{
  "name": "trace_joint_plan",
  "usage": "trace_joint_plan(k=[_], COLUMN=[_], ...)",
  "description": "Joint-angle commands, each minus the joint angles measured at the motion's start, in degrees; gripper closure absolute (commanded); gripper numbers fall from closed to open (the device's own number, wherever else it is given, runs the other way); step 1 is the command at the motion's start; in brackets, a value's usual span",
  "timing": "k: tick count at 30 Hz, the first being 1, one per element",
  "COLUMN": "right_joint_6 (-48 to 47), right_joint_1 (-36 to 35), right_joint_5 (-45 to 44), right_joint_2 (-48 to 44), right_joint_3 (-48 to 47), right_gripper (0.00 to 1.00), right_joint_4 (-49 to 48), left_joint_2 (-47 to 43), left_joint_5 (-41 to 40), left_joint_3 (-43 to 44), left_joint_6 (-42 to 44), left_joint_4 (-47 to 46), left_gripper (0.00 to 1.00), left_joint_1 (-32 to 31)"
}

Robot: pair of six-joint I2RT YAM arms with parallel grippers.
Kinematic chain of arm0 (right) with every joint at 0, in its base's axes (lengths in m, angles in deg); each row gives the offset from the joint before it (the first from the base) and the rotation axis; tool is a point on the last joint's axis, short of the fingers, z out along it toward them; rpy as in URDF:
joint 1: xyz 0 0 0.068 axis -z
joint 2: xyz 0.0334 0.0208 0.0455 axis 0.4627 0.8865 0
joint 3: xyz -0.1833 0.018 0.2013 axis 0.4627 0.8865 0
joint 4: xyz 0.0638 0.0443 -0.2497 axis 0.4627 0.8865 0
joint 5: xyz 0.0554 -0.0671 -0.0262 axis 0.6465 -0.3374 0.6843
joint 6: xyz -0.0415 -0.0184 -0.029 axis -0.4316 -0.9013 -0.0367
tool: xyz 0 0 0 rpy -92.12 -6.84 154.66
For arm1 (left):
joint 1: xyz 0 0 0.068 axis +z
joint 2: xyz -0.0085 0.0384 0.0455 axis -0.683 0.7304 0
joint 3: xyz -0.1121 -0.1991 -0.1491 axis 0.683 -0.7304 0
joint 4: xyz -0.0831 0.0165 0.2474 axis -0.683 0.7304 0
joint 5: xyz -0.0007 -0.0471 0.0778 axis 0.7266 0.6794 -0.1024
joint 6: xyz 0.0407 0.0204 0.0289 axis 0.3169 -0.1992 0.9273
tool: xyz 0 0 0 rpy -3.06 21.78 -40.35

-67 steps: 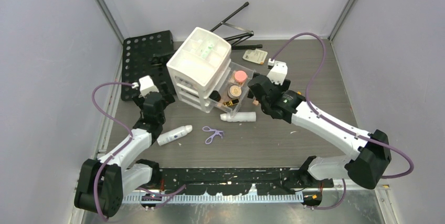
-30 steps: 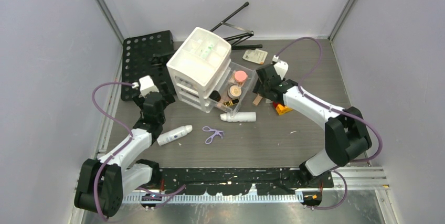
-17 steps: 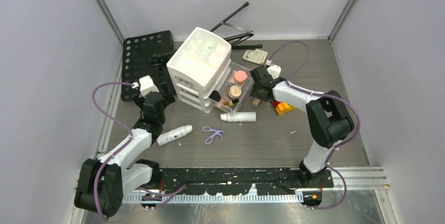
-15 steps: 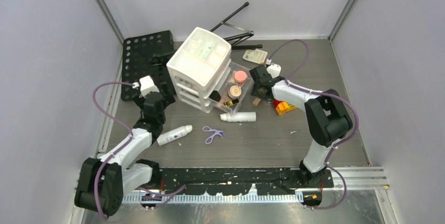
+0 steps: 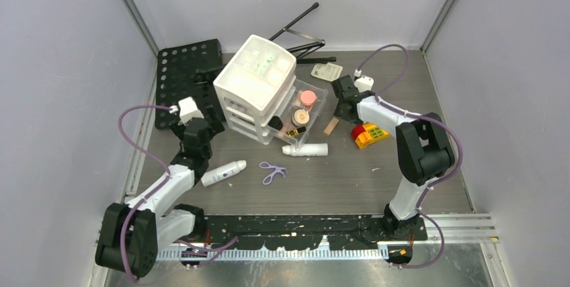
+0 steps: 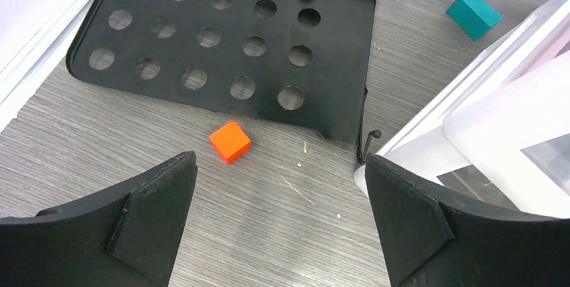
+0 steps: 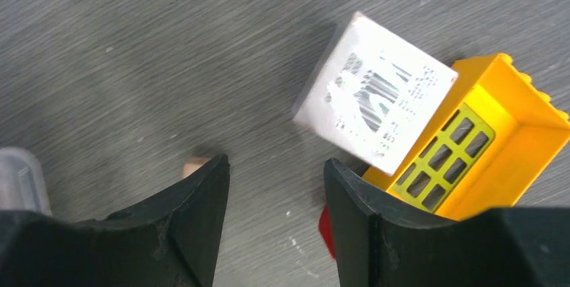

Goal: Organize the makeup
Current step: Move the makeup to the center of the board, then close the drawer in the storage box.

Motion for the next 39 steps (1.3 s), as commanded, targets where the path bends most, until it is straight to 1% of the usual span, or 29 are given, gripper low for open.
trace_joint_plan(k=[1,4,9,11,18,21,25,27,31,34,36,39], right_joint_6=[-2.9,-2.7,-3.4,-4.0,-3.9,-3.2,-2.6,-2.6,-2.5,-2.7,-2.7,-2.6], right_joint_1=[-0.5,-0.4,-0.5,-0.4,-0.5,-0.5,-0.5,-0.5,-0.5,-0.5,-0.4,-0.5], right_joint_5=[7.1,9.7,9.0,8.5,10.8,13.3,14.7,15.3,15.8,16.1,16.3,16.7], right_joint_2=[-6.9,-9.6,-13.2,-13.8,-16.3,-17.2,-17.6,-17.8,-19.1,-19.8,-20.2,-20.6], right_joint_3=[-0.8,0.2,1.8,1.6,3.9,5.6,6.9,7.3,8.4,8.5,8.7,8.9], right_gripper=[0.41,0.41,0.41,0.41,0.41,0.41,0.41,0.41,0.42,0.42,0.42,0.42], right_joint_4=[-2.4,-2.5,-1.4,0.0,0.5,-0.7,-1.6,-1.6,-2.1,-1.9,-1.9,-2.0], left_joint_2=[-1.9,-2.6,-5.6,-6.0,-2.0,0.7,5.2,8.6,18.1,24.5,27.8,30.7], left_joint_5=[-1.9,-2.8,-4.2,-3.3,0.3,2.6,7.3,10.4,21.9,28.6,33.2,36.8], left_joint_3=[-0.1,2.5,8.7,12.4,27.9,34.0,41.5,46.5,58.3,65.6,68.9,70.4], left_joint_6=[-0.3,0.0,-1.9,-2.2,-0.9,0.4,2.5,3.0,2.7,2.4,1.9,0.7], left_joint_4=[-2.2,1.8,8.1,10.6,20.8,23.0,22.9,24.8,30.3,34.6,36.8,38.3], left_gripper=[0.02,0.03,0.03,0.04,0.03,0.01,0.0,0.0,0.0,0.0,0.0,0.0], left_joint_1=[0.0,0.0,0.0,0.0,0.0,0.0,0.1,0.2,1.7,3.2,4.2,5.5])
